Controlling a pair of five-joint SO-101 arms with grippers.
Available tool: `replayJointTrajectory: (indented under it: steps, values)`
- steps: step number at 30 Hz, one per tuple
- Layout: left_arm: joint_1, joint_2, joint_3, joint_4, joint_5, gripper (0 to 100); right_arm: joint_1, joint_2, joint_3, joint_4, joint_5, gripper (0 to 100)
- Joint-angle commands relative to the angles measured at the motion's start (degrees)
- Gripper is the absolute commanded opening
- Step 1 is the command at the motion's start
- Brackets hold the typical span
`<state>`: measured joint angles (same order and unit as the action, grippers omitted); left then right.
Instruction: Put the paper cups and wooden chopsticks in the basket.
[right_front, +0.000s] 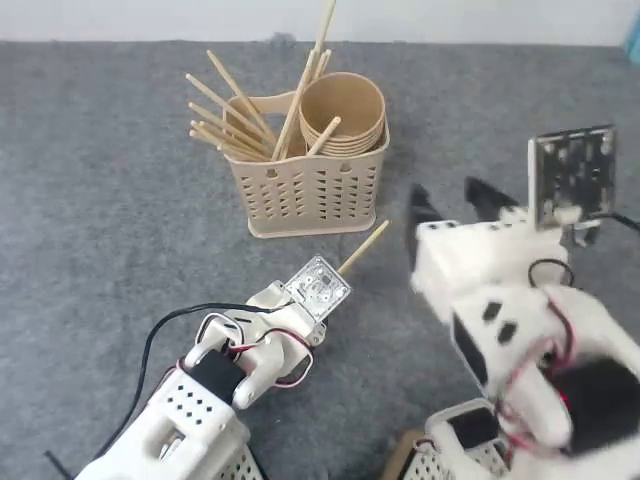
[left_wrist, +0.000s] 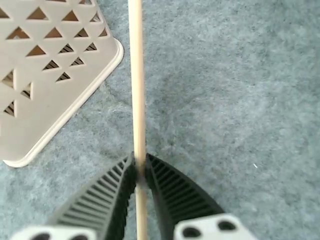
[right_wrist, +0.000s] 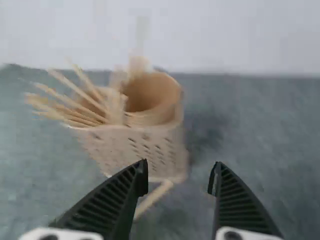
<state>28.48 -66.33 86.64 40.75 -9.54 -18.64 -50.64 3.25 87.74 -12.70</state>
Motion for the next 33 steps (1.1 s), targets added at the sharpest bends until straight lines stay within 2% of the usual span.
replayJointTrajectory:
  steps: [1,4,8,13,16,22,24,28,33]
  values:
    - [-0.4,-1.5,-0.3,-1.0,-0.4,1,9.7,-1.1,10.6,-1.5,-1.6,20.8]
    - [-0.4,-1.5,-0.3,-1.0,-0.4,1,15.3,-1.5,23.2,-8.0,-1.3,20.8]
    - [-0.4,-1.5,-0.3,-1.0,-0.4,1,19.6,-1.6,41.1,-21.8,-1.6,19.6]
    - [-0.4,-1.5,-0.3,-1.1,-0.4,1,23.0,-1.6,58.7,-44.2,-1.3,0.0]
    - [-0.4,-1.5,-0.3,-1.1,-0.4,1,23.3,-1.6,68.0,-55.8,-1.4,4.0]
    - [-0.4,-1.8,-0.3,-1.3,0.3,1,22.7,-1.6,84.0,-76.3,-1.6,1.0]
    - [-0.4,-1.9,-0.7,-1.3,2.7,1,22.5,-1.7,88.1,-83.6,-1.3,0.8]
    - [-1.9,-3.8,-3.6,-3.4,10.8,1,22.0,-1.7,91.7,-91.5,-1.1,0.8]
    - [-9.1,-12.0,-10.3,-3.6,17.1,1,21.3,-1.7,92.4,-91.7,-1.1,0.8]
